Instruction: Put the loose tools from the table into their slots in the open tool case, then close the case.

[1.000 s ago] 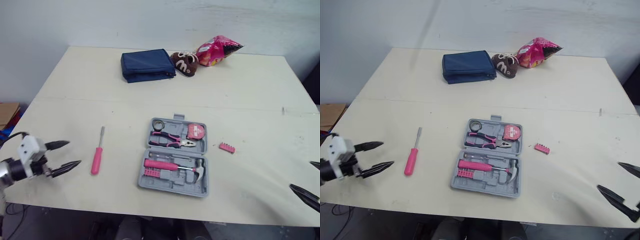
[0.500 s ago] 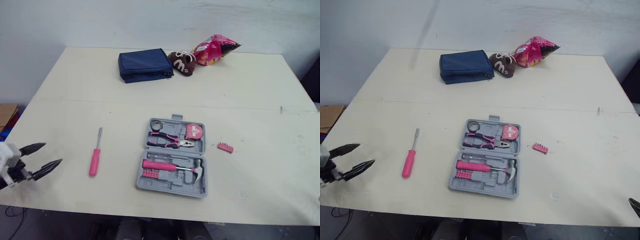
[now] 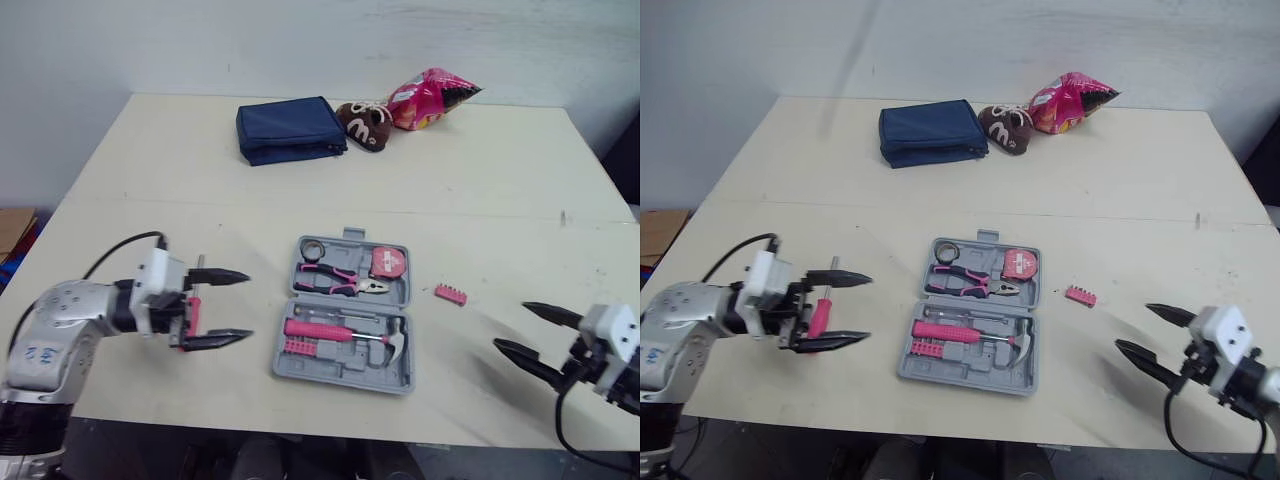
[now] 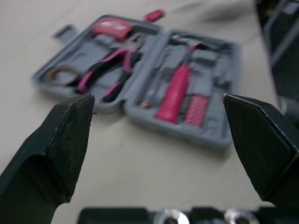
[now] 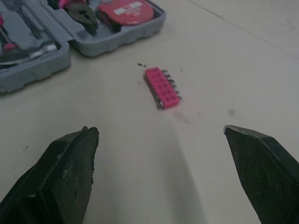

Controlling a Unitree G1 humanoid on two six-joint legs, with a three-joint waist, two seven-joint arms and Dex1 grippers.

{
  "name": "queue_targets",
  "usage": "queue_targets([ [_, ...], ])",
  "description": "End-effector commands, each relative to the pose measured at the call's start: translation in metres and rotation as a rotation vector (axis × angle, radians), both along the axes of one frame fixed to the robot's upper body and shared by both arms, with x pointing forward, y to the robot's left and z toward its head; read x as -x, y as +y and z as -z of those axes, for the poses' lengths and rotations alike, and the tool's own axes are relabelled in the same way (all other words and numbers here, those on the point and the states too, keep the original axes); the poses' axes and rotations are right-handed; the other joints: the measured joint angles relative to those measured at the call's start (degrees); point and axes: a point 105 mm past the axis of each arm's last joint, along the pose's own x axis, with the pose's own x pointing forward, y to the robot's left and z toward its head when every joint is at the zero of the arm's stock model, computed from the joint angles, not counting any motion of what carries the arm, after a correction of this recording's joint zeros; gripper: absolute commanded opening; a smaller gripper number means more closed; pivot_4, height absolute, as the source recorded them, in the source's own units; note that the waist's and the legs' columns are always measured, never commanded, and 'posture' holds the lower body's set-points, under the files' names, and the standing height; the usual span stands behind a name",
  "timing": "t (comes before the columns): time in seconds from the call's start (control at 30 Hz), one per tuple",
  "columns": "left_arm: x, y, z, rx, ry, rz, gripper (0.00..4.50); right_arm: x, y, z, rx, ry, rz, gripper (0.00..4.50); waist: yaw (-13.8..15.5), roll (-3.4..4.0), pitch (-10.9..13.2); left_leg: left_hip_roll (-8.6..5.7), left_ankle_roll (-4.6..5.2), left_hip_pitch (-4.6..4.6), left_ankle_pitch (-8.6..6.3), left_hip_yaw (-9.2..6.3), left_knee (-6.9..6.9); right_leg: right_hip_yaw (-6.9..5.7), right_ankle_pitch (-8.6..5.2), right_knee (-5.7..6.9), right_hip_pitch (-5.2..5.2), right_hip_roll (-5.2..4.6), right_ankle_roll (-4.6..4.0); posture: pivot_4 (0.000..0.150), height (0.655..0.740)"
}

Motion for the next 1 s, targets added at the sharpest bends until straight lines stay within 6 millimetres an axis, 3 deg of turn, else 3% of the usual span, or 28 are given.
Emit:
queue_targets([
  [0.03,0.010,-0.019,-0.011,0.015,-0.039,0.115,4.42,-0.012,0.006,0.005,-0.016,0.038,-0.042,4.50,0.0,-0.01,0.0,0.00,0.00,0.01,0.00,0.00,0.11,0.03,0.00,0.09,0.01,0.01,0.01,0.150,0.7400],
  [0.2,0.016,-0.033,-0.010,0.008,-0.025,0.197,4.42,-0.042,0.008,0.013,-0.045,0.065,-0.065,4.50,-0.3,-0.07,0.1,0.05,0.07,0.04,-0.04,0.09,0.47,0.19,0.05,0.32,0.04,0.10,0.09,0.150,0.7400],
  [0.43,0.013,-0.033,-0.001,-0.022,-0.023,0.202,4.42,-0.063,0.008,0.025,0.013,0.088,-0.118,4.50,0.0,-0.04,0.2,0.09,-0.16,0.00,0.12,0.21,0.50,0.32,0.07,0.25,-0.03,0.15,0.11,0.150,0.7400],
  [1.0,0.018,-0.032,0.004,-0.032,-0.010,0.205,4.42,-0.074,0.016,0.035,0.001,0.111,-0.193,4.50,-0.7,-0.08,0.2,0.17,-0.08,0.21,0.06,0.62,0.59,0.72,0.11,0.32,-0.02,0.18,0.18,0.150,0.7400],
])
